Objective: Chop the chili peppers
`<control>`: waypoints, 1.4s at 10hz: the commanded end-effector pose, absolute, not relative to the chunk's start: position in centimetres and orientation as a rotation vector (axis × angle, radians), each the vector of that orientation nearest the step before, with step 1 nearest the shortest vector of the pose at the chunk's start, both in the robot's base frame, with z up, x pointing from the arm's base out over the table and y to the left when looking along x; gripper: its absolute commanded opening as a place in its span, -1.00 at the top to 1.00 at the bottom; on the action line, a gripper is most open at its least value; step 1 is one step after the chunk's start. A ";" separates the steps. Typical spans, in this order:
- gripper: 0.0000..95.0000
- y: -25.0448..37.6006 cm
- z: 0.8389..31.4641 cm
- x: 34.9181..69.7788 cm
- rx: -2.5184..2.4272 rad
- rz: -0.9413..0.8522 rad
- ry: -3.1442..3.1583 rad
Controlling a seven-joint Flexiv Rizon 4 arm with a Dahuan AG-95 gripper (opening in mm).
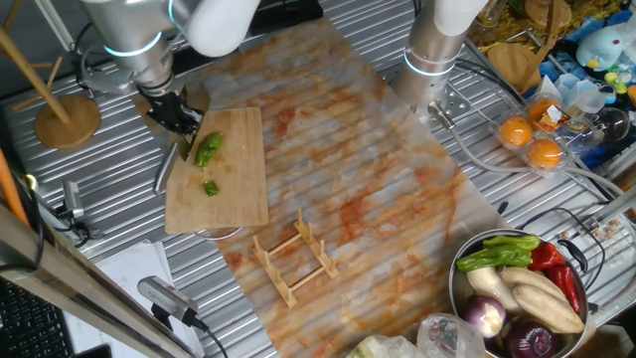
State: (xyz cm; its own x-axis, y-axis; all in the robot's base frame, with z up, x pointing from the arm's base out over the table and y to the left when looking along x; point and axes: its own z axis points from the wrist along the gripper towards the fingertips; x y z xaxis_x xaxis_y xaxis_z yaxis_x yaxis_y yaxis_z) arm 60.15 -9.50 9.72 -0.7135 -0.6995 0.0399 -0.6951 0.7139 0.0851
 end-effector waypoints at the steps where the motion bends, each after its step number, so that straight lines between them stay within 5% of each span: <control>1: 1.00 -9.4 9.8 59.6 1.141 -0.119 -2.853; 14: 1.00 -7.8 9.8 58.8 1.079 -0.132 -2.850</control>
